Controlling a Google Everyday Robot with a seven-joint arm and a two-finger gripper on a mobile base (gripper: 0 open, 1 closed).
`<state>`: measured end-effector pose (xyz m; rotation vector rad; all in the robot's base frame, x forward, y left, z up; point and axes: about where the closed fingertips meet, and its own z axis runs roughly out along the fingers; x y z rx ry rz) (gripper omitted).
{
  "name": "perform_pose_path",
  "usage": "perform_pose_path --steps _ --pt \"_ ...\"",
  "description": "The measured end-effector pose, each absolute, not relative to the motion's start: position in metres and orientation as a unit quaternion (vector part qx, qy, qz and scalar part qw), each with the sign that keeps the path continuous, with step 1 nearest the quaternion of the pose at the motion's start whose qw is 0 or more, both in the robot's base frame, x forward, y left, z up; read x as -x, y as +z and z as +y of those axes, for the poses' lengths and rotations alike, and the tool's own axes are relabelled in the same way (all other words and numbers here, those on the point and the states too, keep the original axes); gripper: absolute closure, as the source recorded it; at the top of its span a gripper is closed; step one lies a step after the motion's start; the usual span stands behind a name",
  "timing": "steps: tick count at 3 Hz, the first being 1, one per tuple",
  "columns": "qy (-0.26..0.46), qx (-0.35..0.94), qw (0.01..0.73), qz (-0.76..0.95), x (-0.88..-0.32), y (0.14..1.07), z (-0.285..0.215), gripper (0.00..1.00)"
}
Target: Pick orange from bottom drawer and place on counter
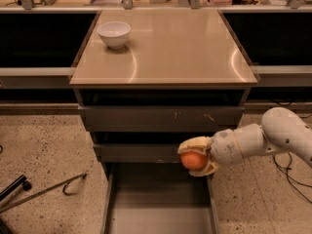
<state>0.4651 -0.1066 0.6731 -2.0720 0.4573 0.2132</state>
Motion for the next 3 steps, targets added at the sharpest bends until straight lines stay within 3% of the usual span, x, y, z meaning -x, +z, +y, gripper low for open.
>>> perform_pose_path --steps 2,3 --pt "0.034 0.844 0.525 0.107 -0.516 0.789 -0.116 1.0" --pt "0.04 0.827 0.56 0.037 -0.53 0.851 -0.109 1.0"
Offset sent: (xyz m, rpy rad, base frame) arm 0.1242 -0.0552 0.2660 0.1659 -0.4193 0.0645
